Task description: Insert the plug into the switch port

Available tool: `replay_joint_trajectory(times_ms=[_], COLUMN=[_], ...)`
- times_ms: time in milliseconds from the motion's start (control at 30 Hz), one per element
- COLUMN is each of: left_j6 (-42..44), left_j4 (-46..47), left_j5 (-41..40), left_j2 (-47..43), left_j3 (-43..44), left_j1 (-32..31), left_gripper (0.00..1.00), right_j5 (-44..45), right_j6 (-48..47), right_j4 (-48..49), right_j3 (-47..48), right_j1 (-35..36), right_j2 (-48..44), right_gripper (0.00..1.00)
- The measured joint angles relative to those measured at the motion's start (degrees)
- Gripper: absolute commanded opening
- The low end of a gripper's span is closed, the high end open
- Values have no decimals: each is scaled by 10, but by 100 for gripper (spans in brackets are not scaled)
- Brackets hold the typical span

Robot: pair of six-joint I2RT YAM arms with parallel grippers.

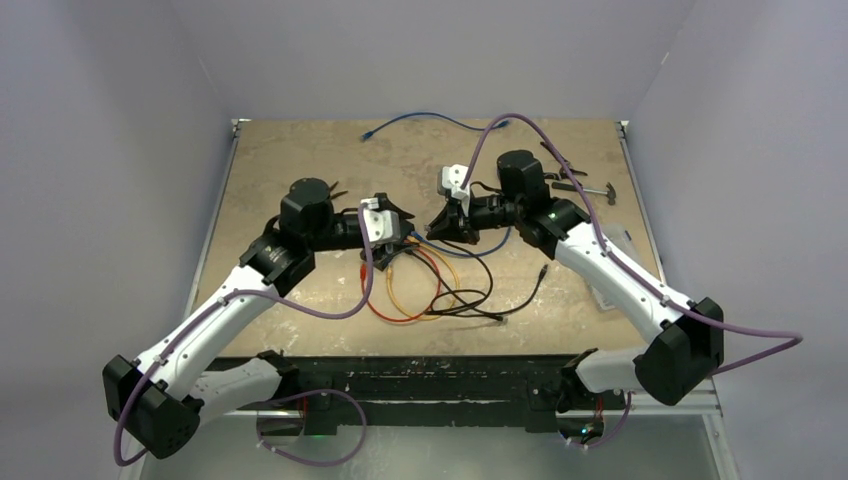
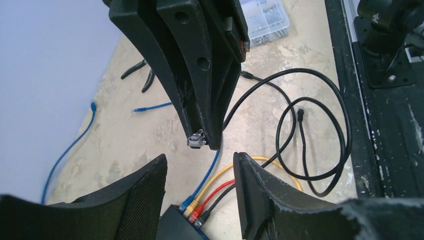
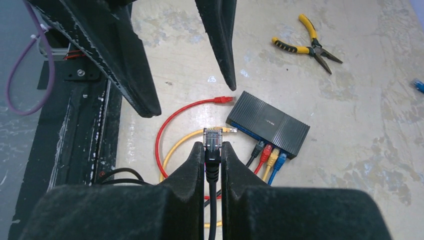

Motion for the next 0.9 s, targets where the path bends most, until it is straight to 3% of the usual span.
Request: replay_joint_trajectory(times_ms=[400, 733, 900], left_j6=[45, 46, 53], left_j4=[-3, -15, -34], left_j5=[36, 63, 73], left_j2=[58, 87, 96], left_j3=[17, 43, 54], left_j1=[0, 2, 2], left_gripper=[35, 30, 33], right_j5=[-19, -27, -27], right_j6=[-29, -36, -39], right_j4=[-36, -43, -48], right_j3=[14, 18, 18], right_j1=[0, -1, -1], right_j2=[0, 1, 2], right_gripper=[1, 1, 1])
